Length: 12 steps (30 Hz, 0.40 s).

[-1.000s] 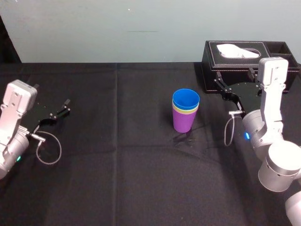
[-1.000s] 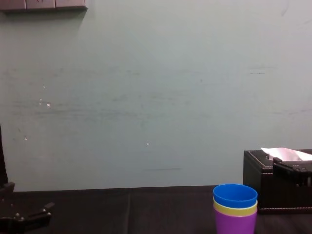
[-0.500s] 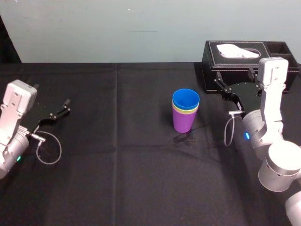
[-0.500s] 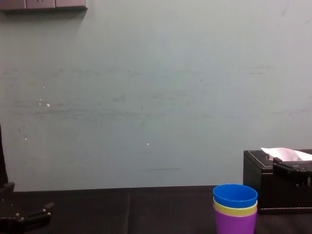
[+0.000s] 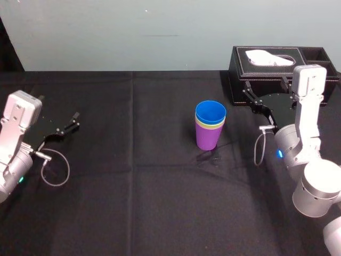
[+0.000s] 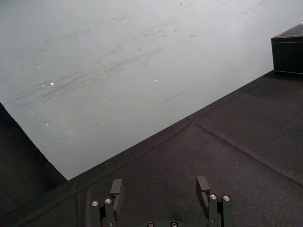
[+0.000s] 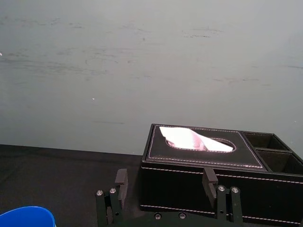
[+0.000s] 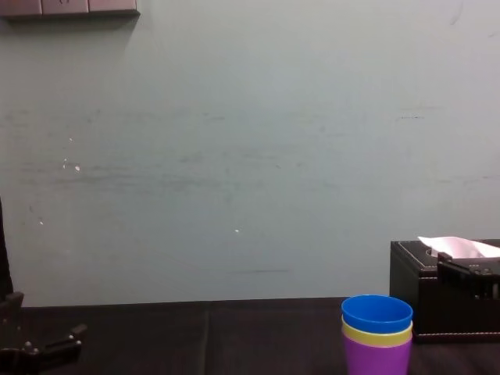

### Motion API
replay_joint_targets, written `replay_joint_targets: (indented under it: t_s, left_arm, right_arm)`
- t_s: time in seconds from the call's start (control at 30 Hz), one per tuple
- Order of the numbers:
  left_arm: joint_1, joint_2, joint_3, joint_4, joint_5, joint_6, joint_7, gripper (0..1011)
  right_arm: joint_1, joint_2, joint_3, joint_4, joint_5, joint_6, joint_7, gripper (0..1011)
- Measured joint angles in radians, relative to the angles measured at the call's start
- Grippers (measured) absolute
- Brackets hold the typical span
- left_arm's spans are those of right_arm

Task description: Stack the three plastic cups sequentially using one hand.

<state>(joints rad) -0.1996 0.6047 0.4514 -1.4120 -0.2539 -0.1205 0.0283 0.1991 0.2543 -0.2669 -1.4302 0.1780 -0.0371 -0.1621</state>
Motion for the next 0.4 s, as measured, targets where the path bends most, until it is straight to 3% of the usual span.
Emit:
replay_joint_targets:
  t_s: [0.4]
  left_arm:
    - [0.000,0.000,0.000,0.000,0.000,0.000,0.000,1011]
  right_arm:
    - [0.000,0.000,0.000,0.000,0.000,0.000,0.000,1002]
